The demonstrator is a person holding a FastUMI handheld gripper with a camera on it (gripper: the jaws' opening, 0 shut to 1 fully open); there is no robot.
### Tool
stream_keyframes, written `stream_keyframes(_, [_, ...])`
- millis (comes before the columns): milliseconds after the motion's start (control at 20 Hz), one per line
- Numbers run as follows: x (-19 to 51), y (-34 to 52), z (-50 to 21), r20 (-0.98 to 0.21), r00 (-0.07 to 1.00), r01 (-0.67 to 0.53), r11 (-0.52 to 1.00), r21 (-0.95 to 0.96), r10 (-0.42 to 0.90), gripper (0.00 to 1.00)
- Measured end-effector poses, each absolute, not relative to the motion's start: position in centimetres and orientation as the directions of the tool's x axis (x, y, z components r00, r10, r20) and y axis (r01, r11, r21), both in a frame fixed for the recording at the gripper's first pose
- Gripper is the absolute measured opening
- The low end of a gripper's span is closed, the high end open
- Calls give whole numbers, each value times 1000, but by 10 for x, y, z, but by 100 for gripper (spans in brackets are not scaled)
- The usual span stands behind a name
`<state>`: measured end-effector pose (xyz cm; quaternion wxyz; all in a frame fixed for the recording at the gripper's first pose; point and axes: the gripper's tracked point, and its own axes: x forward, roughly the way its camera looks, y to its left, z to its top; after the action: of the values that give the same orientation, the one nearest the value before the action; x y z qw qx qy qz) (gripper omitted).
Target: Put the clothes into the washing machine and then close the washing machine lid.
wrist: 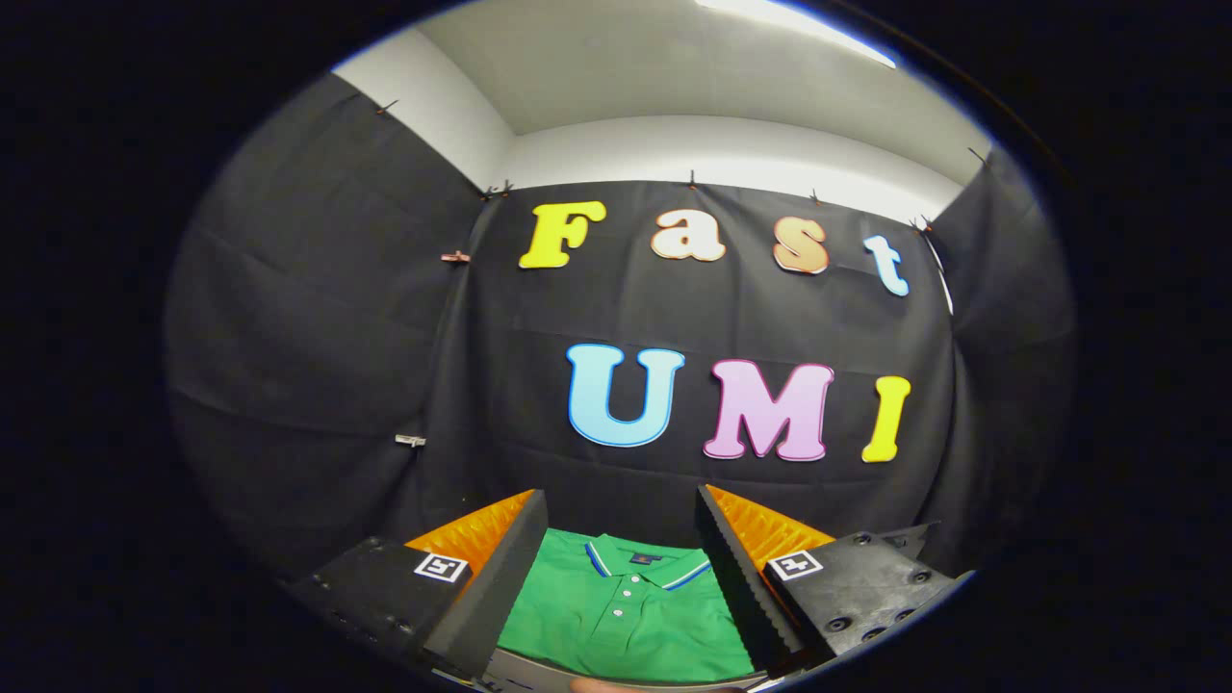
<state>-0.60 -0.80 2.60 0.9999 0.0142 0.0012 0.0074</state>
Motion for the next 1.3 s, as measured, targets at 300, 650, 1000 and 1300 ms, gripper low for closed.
stream_keyframes(300, [-2,13,25,-1,998,-68,998,-2,68,97])
stream_keyframes(650, [38,9,-46,-240,969,-69,998,-15,63,97])
stream_keyframes(1000, [90,-17,-126,-547,837,23,999,36,0,91])
stream_keyframes(1300, [81,-16,-193,-765,644,1,1000,17,12,91])
